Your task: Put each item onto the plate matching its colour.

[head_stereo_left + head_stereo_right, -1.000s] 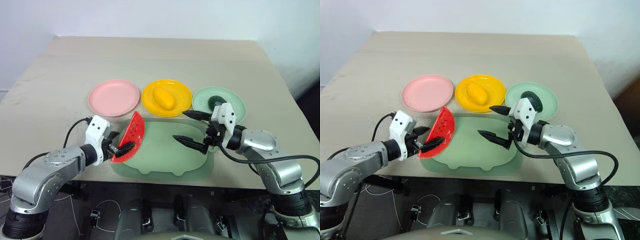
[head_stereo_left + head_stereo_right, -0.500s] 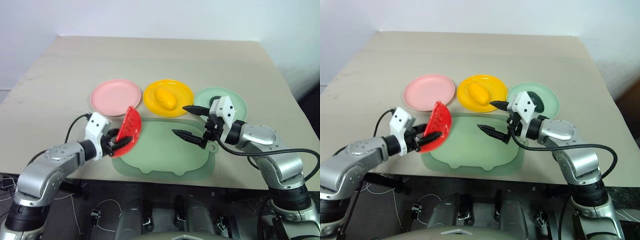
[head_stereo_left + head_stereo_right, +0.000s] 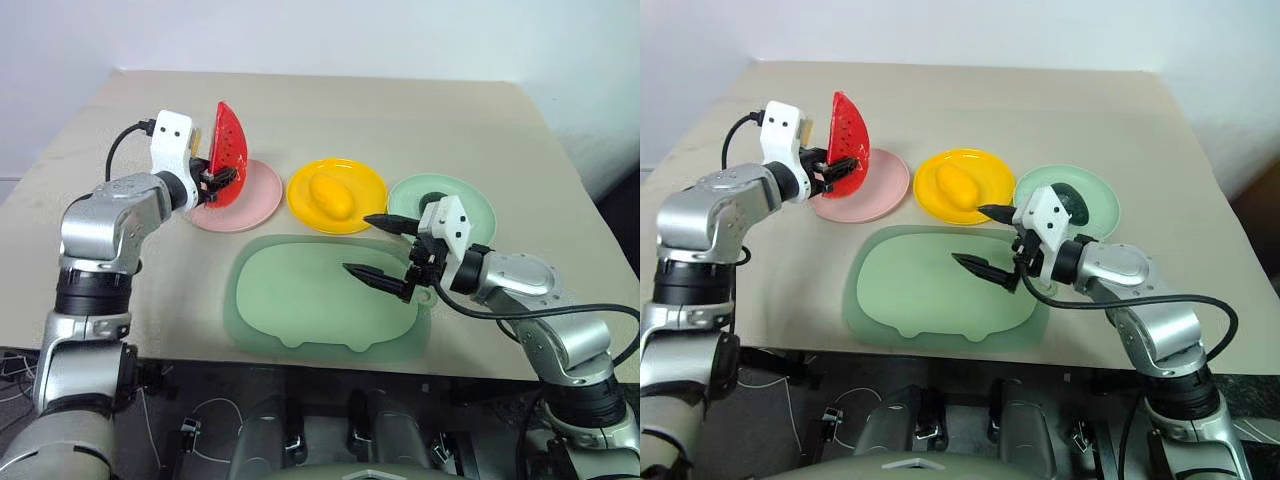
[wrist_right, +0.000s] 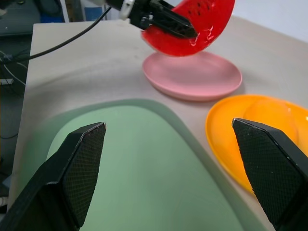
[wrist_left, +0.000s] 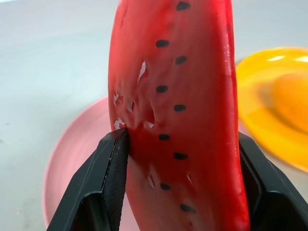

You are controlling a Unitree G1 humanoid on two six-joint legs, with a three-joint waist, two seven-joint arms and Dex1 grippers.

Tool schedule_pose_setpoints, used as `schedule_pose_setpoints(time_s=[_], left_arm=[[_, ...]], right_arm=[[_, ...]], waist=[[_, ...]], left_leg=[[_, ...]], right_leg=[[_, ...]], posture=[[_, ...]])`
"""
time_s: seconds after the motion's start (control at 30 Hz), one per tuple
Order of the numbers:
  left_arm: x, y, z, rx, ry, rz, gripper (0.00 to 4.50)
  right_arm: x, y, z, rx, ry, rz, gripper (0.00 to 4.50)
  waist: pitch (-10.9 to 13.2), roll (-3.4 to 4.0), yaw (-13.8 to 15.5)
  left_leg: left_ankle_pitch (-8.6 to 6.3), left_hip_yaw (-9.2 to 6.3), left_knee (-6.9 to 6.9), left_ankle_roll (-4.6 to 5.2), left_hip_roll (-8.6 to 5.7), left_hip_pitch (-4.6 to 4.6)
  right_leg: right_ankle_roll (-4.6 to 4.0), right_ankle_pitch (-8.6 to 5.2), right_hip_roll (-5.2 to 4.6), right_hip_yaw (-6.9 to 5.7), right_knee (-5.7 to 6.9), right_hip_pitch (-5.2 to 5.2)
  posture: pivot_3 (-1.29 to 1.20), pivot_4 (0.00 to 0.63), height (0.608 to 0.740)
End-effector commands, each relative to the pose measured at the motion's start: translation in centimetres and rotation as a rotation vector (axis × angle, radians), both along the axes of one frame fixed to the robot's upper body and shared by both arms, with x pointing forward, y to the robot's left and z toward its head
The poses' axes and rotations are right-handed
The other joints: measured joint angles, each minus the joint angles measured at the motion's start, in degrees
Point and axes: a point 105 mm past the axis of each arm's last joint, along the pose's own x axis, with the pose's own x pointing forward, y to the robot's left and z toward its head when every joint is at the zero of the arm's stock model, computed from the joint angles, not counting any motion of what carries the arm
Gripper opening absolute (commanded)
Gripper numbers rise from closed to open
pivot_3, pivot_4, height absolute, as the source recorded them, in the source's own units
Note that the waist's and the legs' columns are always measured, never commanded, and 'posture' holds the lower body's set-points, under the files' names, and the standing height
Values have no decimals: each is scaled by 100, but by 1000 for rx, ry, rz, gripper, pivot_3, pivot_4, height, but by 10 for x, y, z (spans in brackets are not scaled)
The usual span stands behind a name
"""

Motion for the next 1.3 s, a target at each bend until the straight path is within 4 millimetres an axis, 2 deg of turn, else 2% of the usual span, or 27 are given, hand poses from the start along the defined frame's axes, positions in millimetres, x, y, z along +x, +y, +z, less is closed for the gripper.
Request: schedule_pose_setpoints(time_s=[0.03,0.23,0.3,0.33,0.43,0.47,0.63,0.83,0.93,1.07,1.17,1.3], left_arm=[[8,1,7,9,-14,13,2404],[13,11,-10,9,82,42,2404],[14,14,-11,0,88,47,3106],[14,15,-12,0,88,45,3278],[11,13,-16,10,99,15,4355],[11,13,-16,9,102,10,4437],[10,15,-11,10,73,13,4437],[-3,19,12,28,-35,-13,4437],[-16,21,15,26,-69,-63,4437],[-36,20,30,-24,-192,-161,4437],[-67,11,26,20,-301,-354,4437],[-94,14,17,-28,-313,-419,4437]], right_arm=[[-3,-1,4,4,-45,4,4500],[0,-9,3,0,-48,-13,4500],[1,-10,4,-7,-51,-15,4500],[1,-10,6,-8,-53,-13,4500],[2,-10,10,-10,-61,-11,4500],[2,-10,10,-10,-63,-11,4500],[2,-7,13,-11,-71,-14,4500],[2,-9,17,13,-71,-18,4500],[2,-12,15,38,-32,-20,4500],[2,-13,17,86,-12,-27,4500],[-1,-16,17,97,-15,-28,4500],[0,-22,16,116,-3,-47,4500]], waist=[[0,0,-11],[1,-2,-10],[1,-2,-10],[1,-2,-9],[2,-3,2],[2,-3,1],[2,-3,-3],[2,-3,-12],[1,-2,-15],[1,-3,-10],[1,-1,-12],[1,-2,3]], left_leg=[[0,0,1,0,1,0],[0,-1,7,0,2,0],[0,-2,8,1,2,0],[0,-3,9,1,2,0],[0,-4,13,1,2,-2],[0,-4,14,1,1,-2],[-1,-5,15,2,1,-2],[0,-5,15,2,2,-2],[0,-5,15,2,2,-1],[-1,-5,15,1,3,1],[-2,-5,16,2,2,0],[-3,-5,17,3,2,0]], right_leg=[[0,0,1,0,1,0],[1,-1,0,0,4,0],[1,-1,-2,0,5,0],[1,-1,-2,0,5,0],[0,0,-4,0,7,0],[0,0,-4,0,7,1],[-1,0,-5,0,9,1],[-1,0,-4,0,12,0],[-1,0,-4,0,15,0],[-1,0,-5,0,15,0],[-2,0,-8,1,12,2],[-3,0,-9,1,12,1]], posture=[[0,150,696],[0,150,696],[0,150,696],[0,150,696],[0,150,696],[0,150,696],[0,150,696],[0,150,696],[0,150,696],[0,150,696],[0,150,696],[0,150,696]])
